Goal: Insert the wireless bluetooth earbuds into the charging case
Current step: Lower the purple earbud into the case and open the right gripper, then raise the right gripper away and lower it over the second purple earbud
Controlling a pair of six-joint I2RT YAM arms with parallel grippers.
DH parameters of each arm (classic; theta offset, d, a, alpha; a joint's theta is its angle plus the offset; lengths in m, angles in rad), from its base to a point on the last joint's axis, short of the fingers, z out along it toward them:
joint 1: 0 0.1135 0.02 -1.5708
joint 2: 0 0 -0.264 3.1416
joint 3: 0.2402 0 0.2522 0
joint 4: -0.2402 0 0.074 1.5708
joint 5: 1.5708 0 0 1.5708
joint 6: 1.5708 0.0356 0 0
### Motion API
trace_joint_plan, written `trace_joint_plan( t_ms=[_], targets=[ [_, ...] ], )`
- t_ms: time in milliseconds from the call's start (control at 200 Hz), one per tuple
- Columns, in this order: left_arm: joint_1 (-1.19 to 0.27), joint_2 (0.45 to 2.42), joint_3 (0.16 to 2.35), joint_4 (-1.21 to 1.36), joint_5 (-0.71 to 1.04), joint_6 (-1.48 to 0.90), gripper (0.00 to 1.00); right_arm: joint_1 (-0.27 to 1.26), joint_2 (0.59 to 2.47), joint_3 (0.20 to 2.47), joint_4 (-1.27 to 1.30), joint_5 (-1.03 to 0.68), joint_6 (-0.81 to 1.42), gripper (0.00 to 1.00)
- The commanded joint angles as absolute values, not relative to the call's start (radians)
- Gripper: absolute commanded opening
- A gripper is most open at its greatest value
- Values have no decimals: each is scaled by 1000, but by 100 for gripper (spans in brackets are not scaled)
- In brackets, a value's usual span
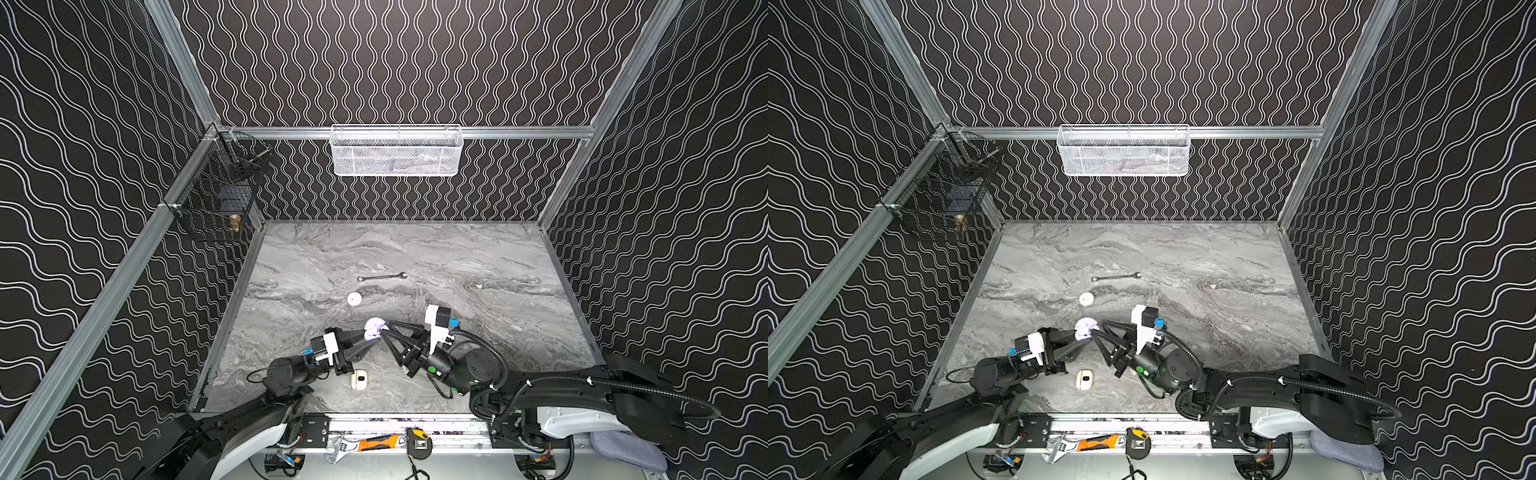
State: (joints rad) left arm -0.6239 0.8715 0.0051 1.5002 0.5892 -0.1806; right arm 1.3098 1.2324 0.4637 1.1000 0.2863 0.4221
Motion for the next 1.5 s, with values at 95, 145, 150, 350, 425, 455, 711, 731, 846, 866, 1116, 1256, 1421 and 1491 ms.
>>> trace_joint_plan(
  t_ms=[95,145,150,350,425,455,711,731,846,866,1116,1256,1421,1491],
  targets=[
    [-624,874,-6,1546,599,-189,0,1313,1161,451,1036,316,396,48],
    [-624,873,-8,1546,596,-189,0,1313,1140,451,1021,304,393,50],
    [-624,874,-8,1547,596,-189,0,1314,1137,451,1019,303,391,50],
    [-624,873,-7,1546,591,-188,0,1313,1086,473,946,256,396,49],
    [-624,874,-7,1540,588,-189,0,1313,1086,515,878,248,405,39],
    [-624,875,-7,1540,589,-187,0,1314,1089,535,844,249,410,35],
    [-624,878,-8,1543,588,-189,0,1313,1134,601,759,255,422,23],
    [-624,878,-7,1542,588,-188,0,1314,1138,603,758,254,422,23],
    [-624,880,-6,1540,588,-189,0,1315,1151,615,747,247,423,20],
    [-623,880,-6,1540,588,-188,0,1315,1152,615,748,247,423,19],
    [-624,886,-4,1543,595,-189,0,1315,1144,614,735,240,409,11],
    [-623,885,-2,1540,594,-188,0,1315,1097,593,710,282,403,23],
    [-624,882,-2,1498,575,-175,0,1315,977,595,528,425,418,34],
    [-623,887,-1,1488,567,-171,0,1313,914,606,368,571,493,35]
  ],
)
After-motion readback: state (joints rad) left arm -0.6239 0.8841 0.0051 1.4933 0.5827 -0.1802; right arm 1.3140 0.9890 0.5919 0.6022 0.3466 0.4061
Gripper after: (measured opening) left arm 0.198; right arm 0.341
